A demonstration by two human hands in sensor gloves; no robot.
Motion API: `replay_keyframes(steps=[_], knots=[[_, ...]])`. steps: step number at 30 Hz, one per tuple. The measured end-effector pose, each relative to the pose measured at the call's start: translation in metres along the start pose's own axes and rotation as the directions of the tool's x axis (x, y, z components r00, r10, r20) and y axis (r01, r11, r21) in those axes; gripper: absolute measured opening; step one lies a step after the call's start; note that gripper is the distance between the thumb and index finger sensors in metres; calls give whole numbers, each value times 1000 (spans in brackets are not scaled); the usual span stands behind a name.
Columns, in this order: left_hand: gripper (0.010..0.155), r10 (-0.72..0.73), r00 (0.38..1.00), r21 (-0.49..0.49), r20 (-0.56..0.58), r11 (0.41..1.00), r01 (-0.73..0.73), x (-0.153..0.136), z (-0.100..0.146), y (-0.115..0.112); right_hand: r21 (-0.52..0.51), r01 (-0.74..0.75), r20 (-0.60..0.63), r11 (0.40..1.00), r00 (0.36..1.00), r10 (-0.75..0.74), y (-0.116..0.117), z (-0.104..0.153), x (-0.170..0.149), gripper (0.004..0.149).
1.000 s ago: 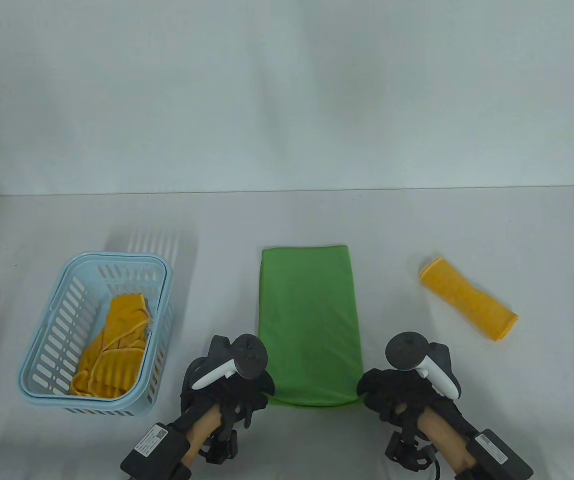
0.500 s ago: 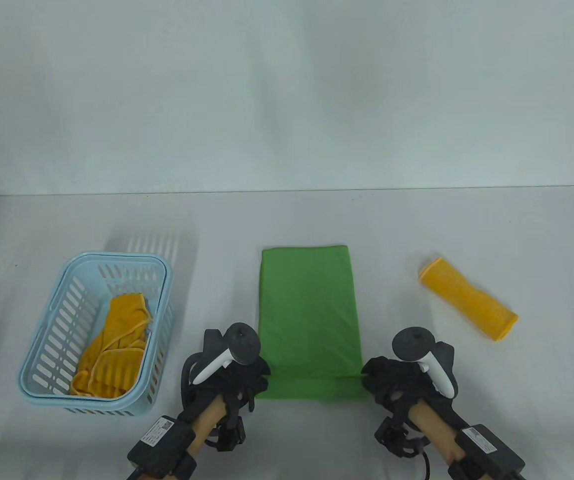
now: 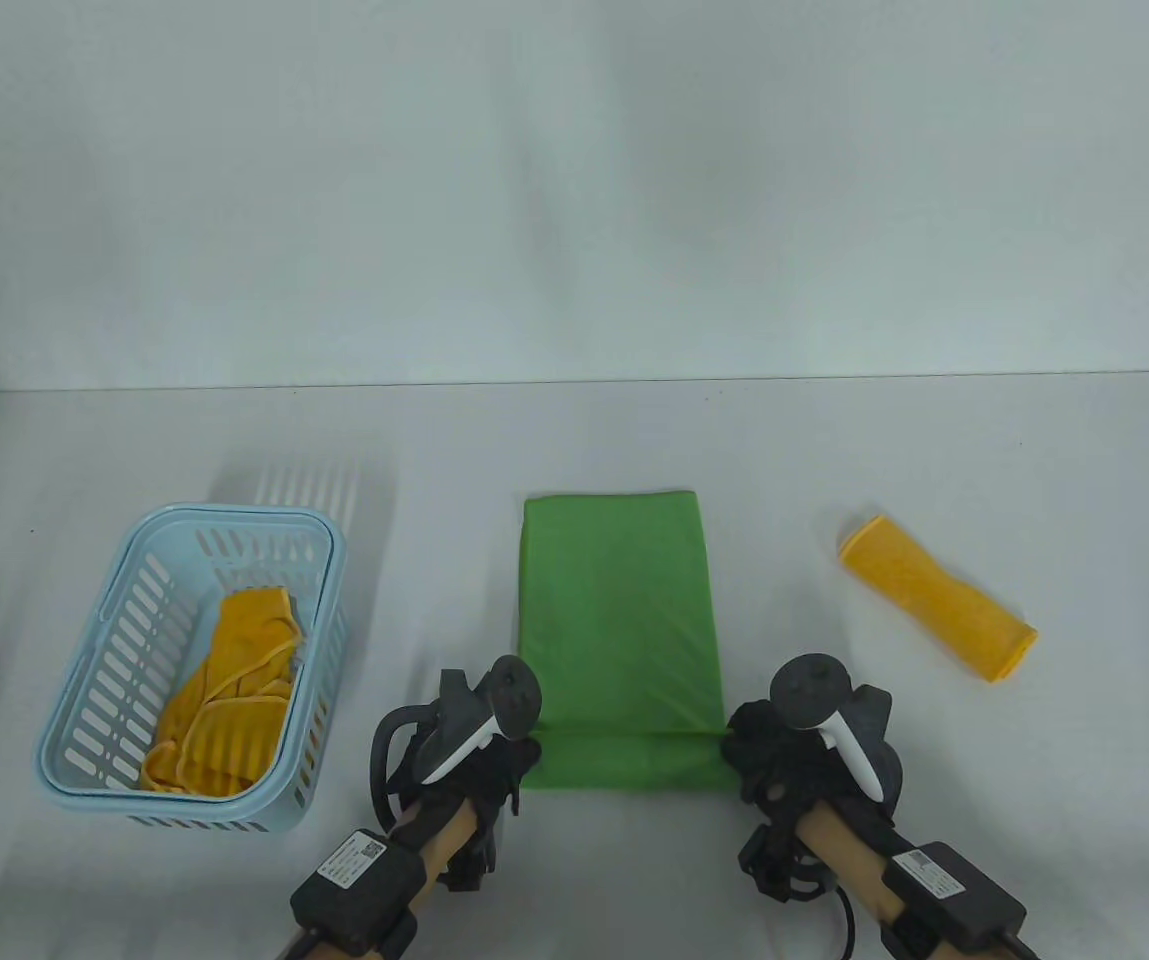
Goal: Roll square towel into towel roll
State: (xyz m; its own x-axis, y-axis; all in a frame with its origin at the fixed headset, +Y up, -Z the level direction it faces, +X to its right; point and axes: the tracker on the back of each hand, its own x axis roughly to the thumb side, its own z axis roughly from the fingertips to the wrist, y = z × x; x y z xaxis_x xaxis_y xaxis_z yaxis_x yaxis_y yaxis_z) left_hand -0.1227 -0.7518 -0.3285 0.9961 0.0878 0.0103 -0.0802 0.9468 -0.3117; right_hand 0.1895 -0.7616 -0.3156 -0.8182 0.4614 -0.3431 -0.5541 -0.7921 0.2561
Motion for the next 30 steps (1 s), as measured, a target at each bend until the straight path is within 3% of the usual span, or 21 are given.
replay_keyframes(steps=[14,19,23,27,30], knots=[[62,72,997,50,-27,996,-71,-17,3,14,-16,99,18,995,995,-99,-16,5,-1,59],[70,5,998,145,66,989,-15,-4,20,26,-73,53,110,996,993,-45,-24,19,11,61],[73,-148,973,215,180,971,108,18,34,28,-110,21,197,994,980,1,-25,34,24,63],[75,-242,927,189,288,963,192,35,38,18,-67,-37,298,997,953,55,-16,39,34,66],[74,-254,904,113,345,967,229,44,38,4,15,-145,399,989,908,127,0,40,41,67]])
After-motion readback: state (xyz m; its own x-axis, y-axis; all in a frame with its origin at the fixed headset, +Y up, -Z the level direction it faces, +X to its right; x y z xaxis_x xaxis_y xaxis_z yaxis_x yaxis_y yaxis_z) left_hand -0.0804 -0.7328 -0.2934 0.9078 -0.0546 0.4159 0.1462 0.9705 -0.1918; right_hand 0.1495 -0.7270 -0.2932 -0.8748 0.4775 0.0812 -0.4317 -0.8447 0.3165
